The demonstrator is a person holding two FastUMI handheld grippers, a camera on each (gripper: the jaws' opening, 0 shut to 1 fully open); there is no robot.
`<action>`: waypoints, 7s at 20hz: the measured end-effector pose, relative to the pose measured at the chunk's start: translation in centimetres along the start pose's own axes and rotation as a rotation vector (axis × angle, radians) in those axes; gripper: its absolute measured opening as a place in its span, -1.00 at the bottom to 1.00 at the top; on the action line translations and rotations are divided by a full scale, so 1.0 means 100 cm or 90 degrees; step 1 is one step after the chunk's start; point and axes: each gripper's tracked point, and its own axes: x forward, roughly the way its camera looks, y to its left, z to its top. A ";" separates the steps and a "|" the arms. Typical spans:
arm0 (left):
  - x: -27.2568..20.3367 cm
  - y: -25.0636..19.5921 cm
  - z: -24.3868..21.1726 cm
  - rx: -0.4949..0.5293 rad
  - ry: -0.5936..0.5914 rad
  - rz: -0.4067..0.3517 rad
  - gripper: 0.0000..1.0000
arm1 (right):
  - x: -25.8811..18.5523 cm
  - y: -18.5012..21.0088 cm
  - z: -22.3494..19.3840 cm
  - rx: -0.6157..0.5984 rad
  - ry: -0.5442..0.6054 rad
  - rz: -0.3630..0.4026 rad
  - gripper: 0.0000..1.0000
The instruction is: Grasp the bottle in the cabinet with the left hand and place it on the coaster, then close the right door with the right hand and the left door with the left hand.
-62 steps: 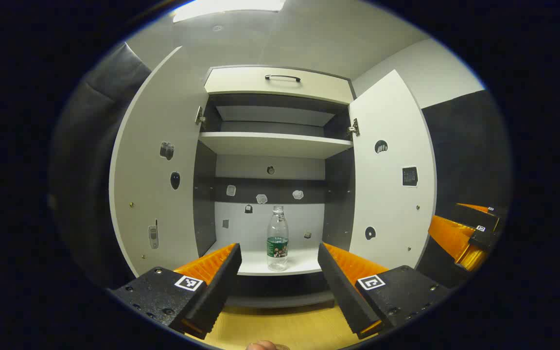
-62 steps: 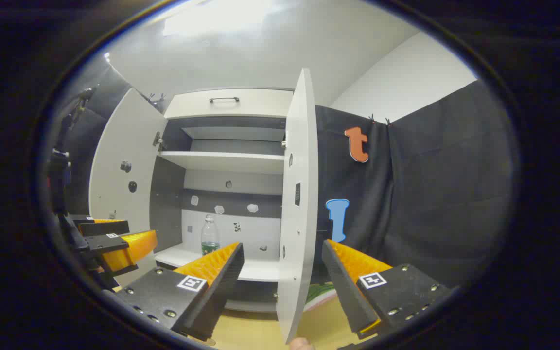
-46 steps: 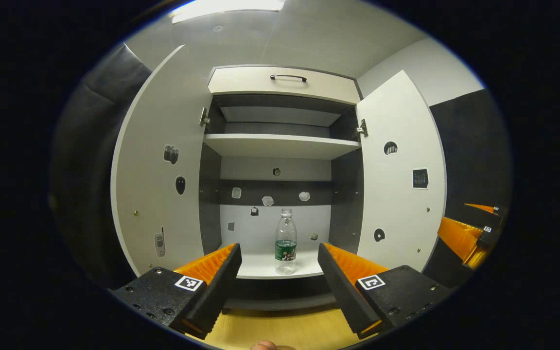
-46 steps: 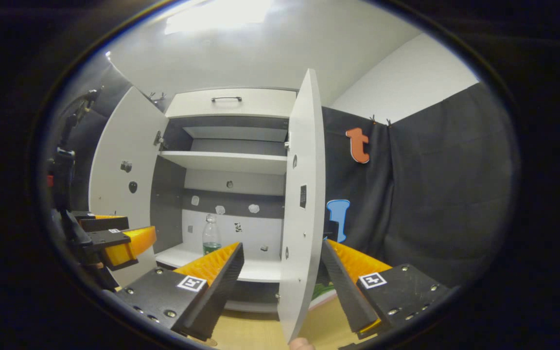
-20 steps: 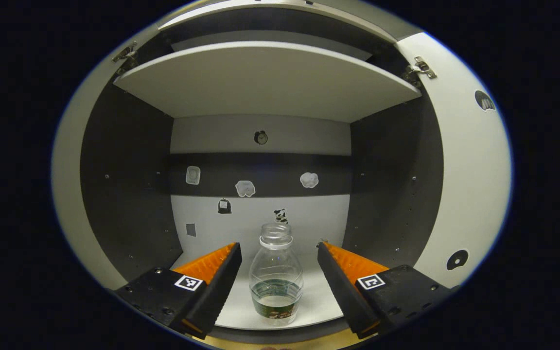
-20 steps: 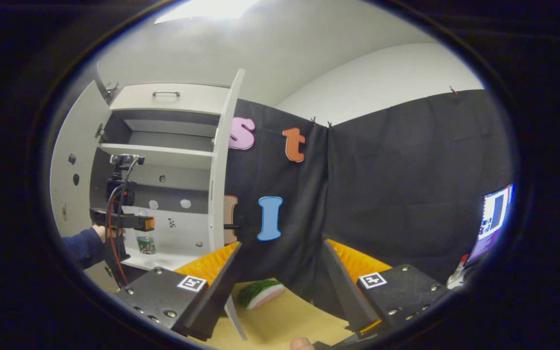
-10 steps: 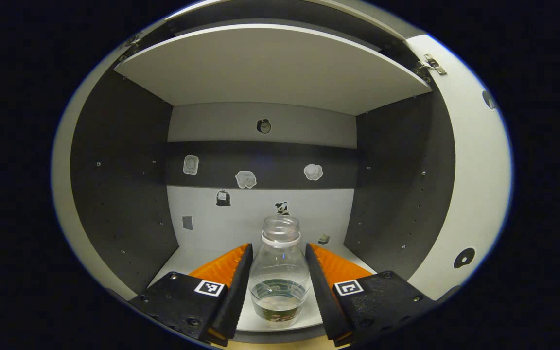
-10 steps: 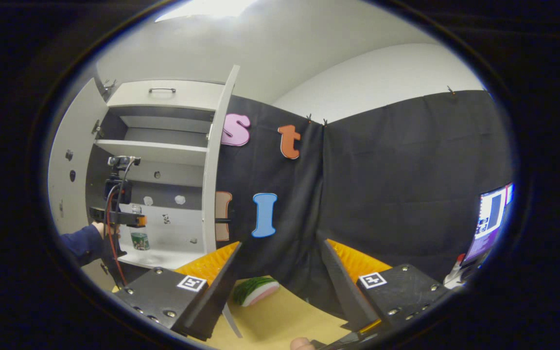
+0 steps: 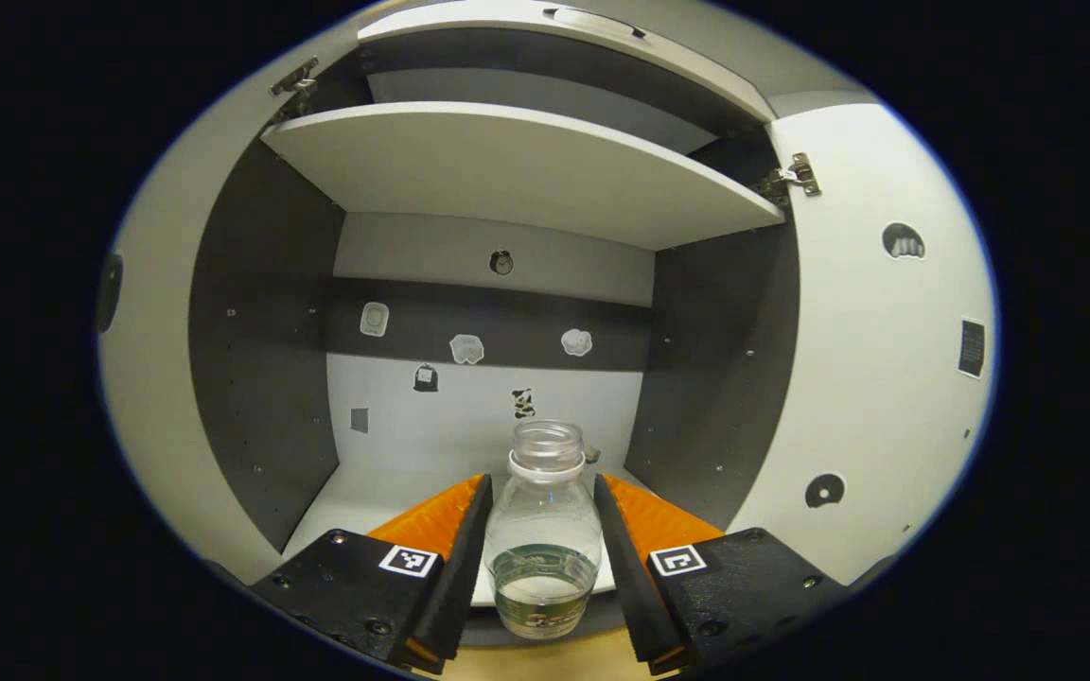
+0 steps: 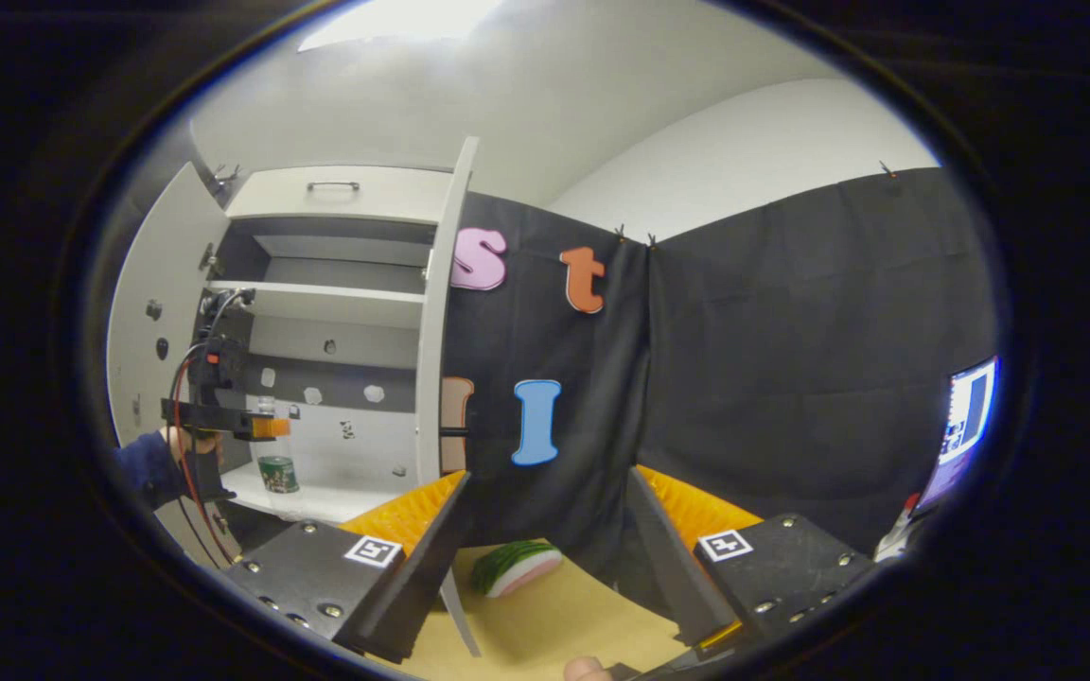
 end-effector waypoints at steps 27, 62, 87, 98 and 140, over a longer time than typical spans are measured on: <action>-0.122 0.022 -0.281 -0.091 0.227 -0.015 0.36 | -0.013 0.002 0.015 -0.015 -0.021 0.046 0.97; -0.172 0.009 -0.344 -0.058 0.245 -0.031 0.37 | -0.014 0.005 -0.012 -0.043 0.011 0.062 0.97; -0.180 -0.007 -0.339 -0.034 0.270 -0.029 0.92 | -0.007 -0.001 -0.024 -0.043 0.023 0.059 0.97; -0.166 -0.022 -0.185 -0.016 0.090 -0.049 0.91 | 0.004 0.000 -0.027 -0.039 0.025 0.061 0.97; -0.312 0.084 0.010 -0.003 -0.068 0.260 0.89 | 0.101 0.160 -0.004 0.040 0.008 0.360 0.89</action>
